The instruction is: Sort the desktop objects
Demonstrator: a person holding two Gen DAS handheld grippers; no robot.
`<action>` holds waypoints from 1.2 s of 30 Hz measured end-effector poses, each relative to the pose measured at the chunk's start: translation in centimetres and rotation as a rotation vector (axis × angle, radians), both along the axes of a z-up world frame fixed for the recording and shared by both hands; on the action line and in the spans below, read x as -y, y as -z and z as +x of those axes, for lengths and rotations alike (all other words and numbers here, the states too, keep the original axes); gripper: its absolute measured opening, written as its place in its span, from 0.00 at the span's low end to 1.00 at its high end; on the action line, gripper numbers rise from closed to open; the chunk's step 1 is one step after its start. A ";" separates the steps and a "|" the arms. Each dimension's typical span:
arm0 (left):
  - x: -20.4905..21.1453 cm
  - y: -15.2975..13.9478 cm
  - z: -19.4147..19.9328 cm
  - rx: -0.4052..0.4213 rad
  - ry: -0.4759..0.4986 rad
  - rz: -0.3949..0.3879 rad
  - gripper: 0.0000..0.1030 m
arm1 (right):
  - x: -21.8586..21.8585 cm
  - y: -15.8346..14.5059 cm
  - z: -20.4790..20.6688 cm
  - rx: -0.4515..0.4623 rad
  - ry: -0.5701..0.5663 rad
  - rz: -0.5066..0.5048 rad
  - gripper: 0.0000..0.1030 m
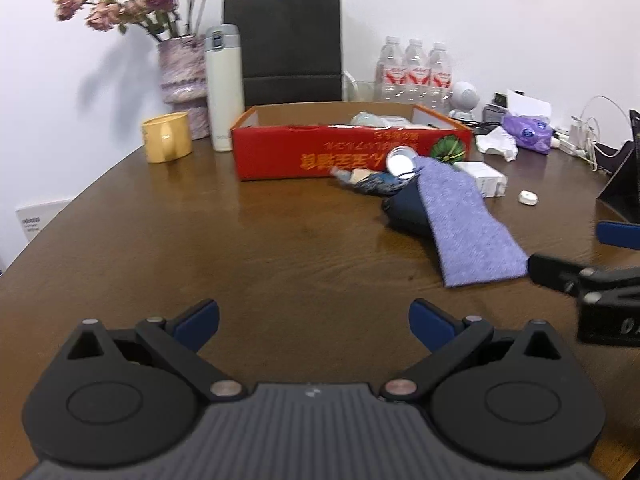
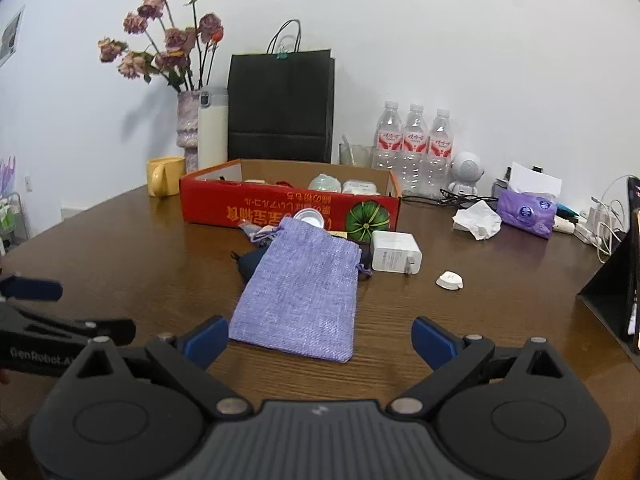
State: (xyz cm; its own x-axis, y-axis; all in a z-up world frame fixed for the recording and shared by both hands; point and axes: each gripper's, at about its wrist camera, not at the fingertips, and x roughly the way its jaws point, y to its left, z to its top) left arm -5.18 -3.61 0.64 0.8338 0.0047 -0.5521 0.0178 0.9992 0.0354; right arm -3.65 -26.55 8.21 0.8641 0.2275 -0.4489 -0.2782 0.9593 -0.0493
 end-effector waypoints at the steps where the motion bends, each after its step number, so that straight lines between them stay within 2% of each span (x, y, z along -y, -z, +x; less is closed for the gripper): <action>1: 0.2 -0.1 0.4 0.002 0.011 0.000 1.00 | 0.0 0.1 0.4 -0.006 -0.001 -0.007 0.95; 6: 1.2 -0.2 3.1 -0.012 0.048 -0.006 1.00 | 0.5 0.6 2.4 -0.034 0.004 -0.009 0.94; 10: 1.7 0.1 5.0 -0.023 0.080 -0.010 1.00 | 1.1 0.8 4.5 -0.073 0.022 0.028 0.93; 15: 1.1 0.3 7.1 -0.041 0.088 -0.041 0.98 | 0.7 1.2 7.5 -0.112 0.021 0.059 0.87; 21: 0.3 0.6 8.9 -0.060 0.106 -0.071 0.89 | -0.5 2.1 10.8 -0.208 -0.011 0.071 0.77; 24: 0.0 0.4 9.4 -0.063 0.111 -0.085 0.84 | -1.4 2.6 11.3 -0.204 -0.013 0.016 0.58; 25: 0.0 0.3 9.6 -0.060 0.114 -0.085 0.84 | -1.5 2.5 11.2 -0.198 -0.031 0.020 0.39; 26: 0.1 0.2 9.9 -0.056 0.118 -0.085 0.84 | -1.5 2.4 11.2 -0.197 -0.030 0.023 0.12; 27: 0.4 0.1 10.3 -0.055 0.121 -0.087 0.85 | -1.6 2.3 11.2 -0.190 -0.009 0.001 0.04; 30: 1.3 -0.5 12.0 -0.055 0.171 -0.086 0.85 | -1.1 2.1 11.0 -0.190 0.032 -0.038 0.03; 33: 3.1 -1.2 14.2 -0.044 0.253 -0.091 0.90 | 0.6 1.4 11.0 -0.168 0.108 -0.030 0.03; 36: 5.7 -0.6 16.2 -0.065 0.299 -0.066 0.89 | 2.5 0.3 10.8 -0.134 0.166 -0.015 0.03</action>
State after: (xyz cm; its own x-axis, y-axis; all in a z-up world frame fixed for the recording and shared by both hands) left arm 10.97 -9.32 1.22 0.7559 -0.2731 -0.5950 0.3112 0.9495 -0.0404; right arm 7.16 -29.01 7.89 0.8217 0.0793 -0.5643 -0.1214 0.9919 -0.0375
